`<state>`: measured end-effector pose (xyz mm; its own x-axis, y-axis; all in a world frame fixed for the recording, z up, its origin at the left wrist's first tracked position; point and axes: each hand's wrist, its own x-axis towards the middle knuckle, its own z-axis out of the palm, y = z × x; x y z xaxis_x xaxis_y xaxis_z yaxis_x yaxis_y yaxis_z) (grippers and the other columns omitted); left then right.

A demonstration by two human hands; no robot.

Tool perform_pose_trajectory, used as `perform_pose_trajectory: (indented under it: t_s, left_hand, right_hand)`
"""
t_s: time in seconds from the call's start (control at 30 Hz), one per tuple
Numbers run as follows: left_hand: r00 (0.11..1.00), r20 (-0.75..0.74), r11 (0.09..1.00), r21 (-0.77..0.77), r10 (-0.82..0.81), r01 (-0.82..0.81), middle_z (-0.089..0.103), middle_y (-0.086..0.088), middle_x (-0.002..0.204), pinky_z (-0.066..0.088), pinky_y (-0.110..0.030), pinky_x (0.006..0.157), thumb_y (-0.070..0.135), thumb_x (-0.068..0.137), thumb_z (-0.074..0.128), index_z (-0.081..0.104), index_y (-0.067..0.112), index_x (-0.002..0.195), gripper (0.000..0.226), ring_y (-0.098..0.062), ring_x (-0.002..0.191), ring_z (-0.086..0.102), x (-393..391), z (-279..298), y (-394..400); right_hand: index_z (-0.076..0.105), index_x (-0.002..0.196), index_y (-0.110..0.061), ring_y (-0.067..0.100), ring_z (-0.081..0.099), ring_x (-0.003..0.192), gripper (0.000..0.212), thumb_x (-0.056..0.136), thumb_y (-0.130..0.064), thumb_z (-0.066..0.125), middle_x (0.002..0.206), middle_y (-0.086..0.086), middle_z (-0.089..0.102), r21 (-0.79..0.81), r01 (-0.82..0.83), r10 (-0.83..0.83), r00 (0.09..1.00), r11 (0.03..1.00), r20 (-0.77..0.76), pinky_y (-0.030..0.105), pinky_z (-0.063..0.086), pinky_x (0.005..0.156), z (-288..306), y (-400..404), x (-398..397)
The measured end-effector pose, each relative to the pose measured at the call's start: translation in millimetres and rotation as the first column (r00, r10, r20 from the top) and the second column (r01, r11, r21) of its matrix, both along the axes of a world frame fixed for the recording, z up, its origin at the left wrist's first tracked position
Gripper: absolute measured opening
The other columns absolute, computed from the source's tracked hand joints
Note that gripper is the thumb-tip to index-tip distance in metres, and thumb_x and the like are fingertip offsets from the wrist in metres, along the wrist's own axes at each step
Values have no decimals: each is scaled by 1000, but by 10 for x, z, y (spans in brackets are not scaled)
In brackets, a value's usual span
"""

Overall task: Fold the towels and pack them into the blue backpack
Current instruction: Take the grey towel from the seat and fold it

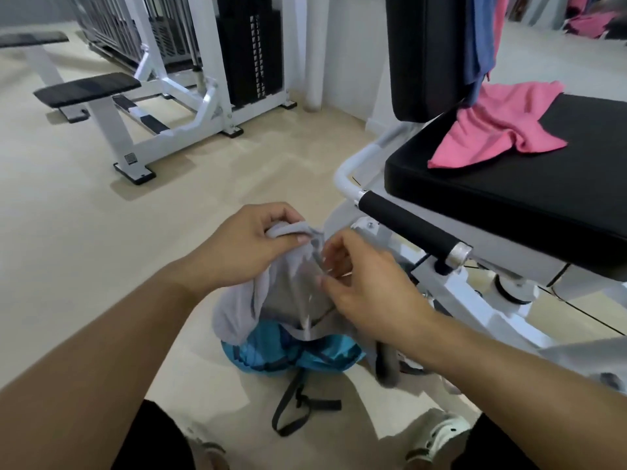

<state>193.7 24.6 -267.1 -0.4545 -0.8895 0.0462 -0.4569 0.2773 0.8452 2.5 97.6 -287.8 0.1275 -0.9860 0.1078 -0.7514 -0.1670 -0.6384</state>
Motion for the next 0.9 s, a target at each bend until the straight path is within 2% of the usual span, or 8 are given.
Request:
perform_pose_trajectory:
  t_s: [0.13, 0.23, 0.27, 0.37, 0.5, 0.63, 0.8, 0.9]
  left_hand:
    - [991, 52, 993, 24, -120, 119, 75, 7, 89, 48, -15, 74, 19, 92, 73, 75, 22, 93, 4, -5, 84, 67, 10, -57, 43]
    - [986, 56, 987, 35, -159, 157, 76, 11, 87, 47, -10, 73, 20, 89, 76, 76, 24, 90, 4, -2, 83, 68, 32, -99, 53]
    - [991, 58, 993, 4, -122, 122, 75, 11, 86, 48, -12, 73, 21, 88, 77, 76, 26, 88, 5, -3, 82, 68, 43, -113, 38]
    - [997, -6, 991, -113, 74, -74, 74, 10, 83, 53, -20, 72, 10, 84, 77, 74, 25, 82, 15, -8, 80, 69, 84, -144, -37]
    - [946, -123, 935, -157, 300, -318, 74, 12, 81, 54, -17, 68, 5, 84, 74, 74, 25, 81, 20, -6, 77, 69, 125, -162, -114]
    - [879, -235, 872, -173, 415, -458, 73, 16, 84, 51, -11, 70, 5, 85, 72, 72, 25, 83, 20, -1, 78, 66, 92, -164, -112]
    - [777, -338, 790, -135, 531, -598, 68, 6, 75, 49, -20, 65, 12, 90, 71, 64, 27, 99, 19, -4, 64, 57, 128, -105, -146]
    - [801, -243, 824, -12, 548, -567, 75, 0, 85, 53, -30, 71, 20, 92, 71, 65, 23, 109, 19, -10, 72, 64, 194, -166, -176]
  right_hand:
    - [48, 132, -33, 3, 63, 95, 46, 93, -29, 70, 118, -15, 57, 93, -8, 1, 997, 996, 72, 23, 53, 83, -120, -172, -39]
    - [61, 104, -29, 11, 60, 93, 11, 95, -27, 66, 101, -9, 63, 62, -34, 36, 999, 998, -21, 30, 51, 77, -243, -265, -14]
    - [59, 96, -27, 12, 58, 88, 6, 96, -28, 65, 93, -8, 63, 55, -34, 37, 998, 998, -46, 28, 48, 71, -250, -283, -9]
    - [55, 90, -21, 12, 58, 77, 21, 95, -38, 66, 82, -5, 63, 129, -49, 44, 998, 990, 41, 20, 42, 63, -256, -337, 2]
    - [54, 89, -25, 27, 65, 77, 19, 94, -37, 67, 82, 6, 70, 242, -54, -3, 973, 969, 229, 39, 51, 72, -291, -396, -10]
    - [55, 87, -22, 13, 53, 63, 8, 94, -17, 54, 73, -3, 60, 248, 67, -102, 986, 966, 130, 28, 41, 56, -324, -460, -87]
    - [45, 73, -12, 26, 45, 67, 14, 86, -8, 46, 69, 4, 47, 358, 186, -126, 975, 915, -184, 33, 35, 54, -492, -533, -219]
    - [44, 74, -13, 22, 44, 66, 17, 90, -15, 43, 69, 4, 48, 406, 189, -194, 980, 894, -29, 33, 34, 61, -502, -538, -196]
